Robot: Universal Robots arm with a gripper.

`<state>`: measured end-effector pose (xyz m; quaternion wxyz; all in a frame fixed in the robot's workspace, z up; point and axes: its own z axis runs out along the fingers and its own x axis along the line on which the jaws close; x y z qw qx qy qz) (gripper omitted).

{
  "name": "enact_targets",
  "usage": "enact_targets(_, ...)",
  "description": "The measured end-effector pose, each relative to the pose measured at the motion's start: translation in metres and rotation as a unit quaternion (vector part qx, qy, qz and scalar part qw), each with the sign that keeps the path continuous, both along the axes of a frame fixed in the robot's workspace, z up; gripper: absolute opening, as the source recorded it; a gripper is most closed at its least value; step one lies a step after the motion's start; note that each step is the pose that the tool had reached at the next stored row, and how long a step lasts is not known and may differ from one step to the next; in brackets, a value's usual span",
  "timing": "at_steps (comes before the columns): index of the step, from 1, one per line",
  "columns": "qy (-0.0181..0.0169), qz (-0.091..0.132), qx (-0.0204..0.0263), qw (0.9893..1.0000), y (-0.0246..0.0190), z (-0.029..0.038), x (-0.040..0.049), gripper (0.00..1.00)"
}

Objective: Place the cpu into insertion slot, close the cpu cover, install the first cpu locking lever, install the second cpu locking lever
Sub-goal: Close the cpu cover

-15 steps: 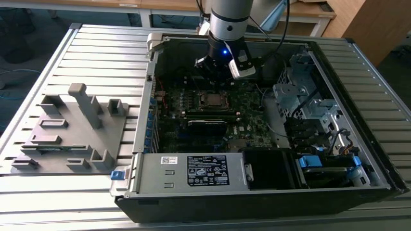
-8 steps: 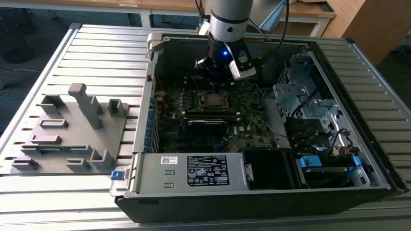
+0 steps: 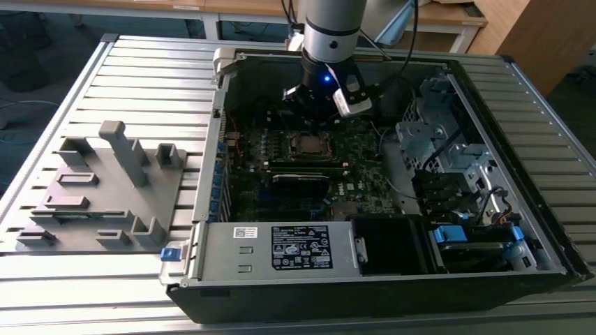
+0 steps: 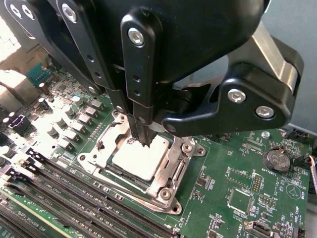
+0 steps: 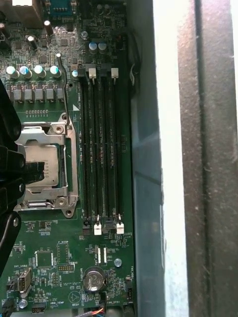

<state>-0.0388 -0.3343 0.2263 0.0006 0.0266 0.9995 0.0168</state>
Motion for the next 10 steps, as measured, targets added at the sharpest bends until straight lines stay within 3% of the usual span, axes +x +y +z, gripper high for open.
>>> enact_targets(10, -0.0001, 0.0, 0.0001, 1.0, 0.0, -0.0022, -0.0002, 0.1)
